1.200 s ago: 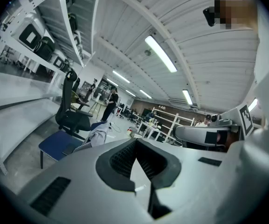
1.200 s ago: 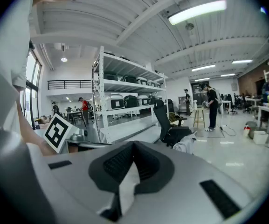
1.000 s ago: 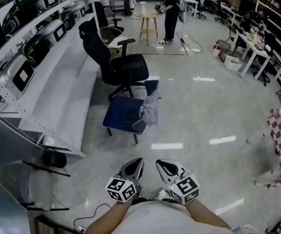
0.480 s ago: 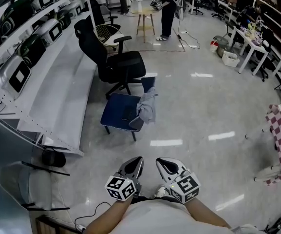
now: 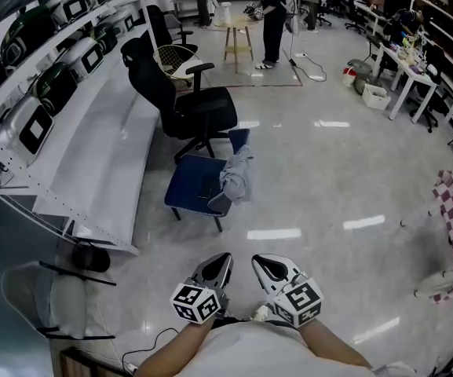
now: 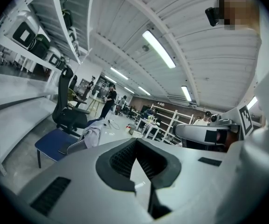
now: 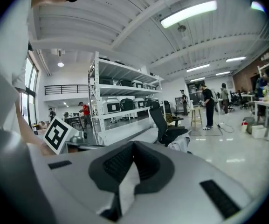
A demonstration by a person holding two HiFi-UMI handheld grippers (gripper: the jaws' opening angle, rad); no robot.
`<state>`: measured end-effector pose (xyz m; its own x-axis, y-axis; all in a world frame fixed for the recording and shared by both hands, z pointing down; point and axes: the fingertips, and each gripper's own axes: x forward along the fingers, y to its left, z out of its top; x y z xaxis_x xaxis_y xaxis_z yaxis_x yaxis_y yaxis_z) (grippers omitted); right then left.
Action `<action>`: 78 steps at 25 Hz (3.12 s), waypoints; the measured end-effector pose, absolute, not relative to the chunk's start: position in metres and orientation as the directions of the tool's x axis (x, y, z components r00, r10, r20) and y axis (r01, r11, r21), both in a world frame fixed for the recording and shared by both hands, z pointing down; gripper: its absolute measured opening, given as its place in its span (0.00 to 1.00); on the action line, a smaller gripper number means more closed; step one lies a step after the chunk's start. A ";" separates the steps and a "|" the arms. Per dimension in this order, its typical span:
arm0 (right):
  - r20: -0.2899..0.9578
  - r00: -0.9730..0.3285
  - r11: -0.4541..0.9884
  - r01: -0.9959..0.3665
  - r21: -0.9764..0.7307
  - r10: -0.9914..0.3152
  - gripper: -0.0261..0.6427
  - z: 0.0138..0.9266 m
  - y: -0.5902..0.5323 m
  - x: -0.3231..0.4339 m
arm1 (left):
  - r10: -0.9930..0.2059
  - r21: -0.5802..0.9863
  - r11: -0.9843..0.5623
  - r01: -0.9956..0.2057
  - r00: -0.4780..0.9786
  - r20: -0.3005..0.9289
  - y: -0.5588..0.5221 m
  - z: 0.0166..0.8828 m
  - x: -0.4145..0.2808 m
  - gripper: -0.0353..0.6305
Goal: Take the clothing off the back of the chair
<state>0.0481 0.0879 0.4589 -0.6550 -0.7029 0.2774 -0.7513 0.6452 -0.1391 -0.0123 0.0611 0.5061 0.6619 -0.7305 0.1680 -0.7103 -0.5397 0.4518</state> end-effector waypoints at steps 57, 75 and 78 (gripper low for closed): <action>0.356 -0.686 0.685 -0.713 -0.151 -0.635 0.06 0.483 -0.055 -0.015 | -0.710 0.510 -0.527 -0.680 0.682 0.177 -0.101 0.535 -0.052 0.07; 0.420 -0.619 0.621 -0.769 -0.152 -0.664 0.06 0.498 -0.104 -0.065 | -0.635 0.573 -0.560 -0.598 0.754 0.166 -0.141 0.561 -0.087 0.07; 0.422 -0.613 0.611 -0.776 -0.160 -0.668 0.06 0.499 -0.109 -0.061 | -0.632 0.577 -0.557 -0.598 0.755 0.172 -0.146 0.563 -0.086 0.07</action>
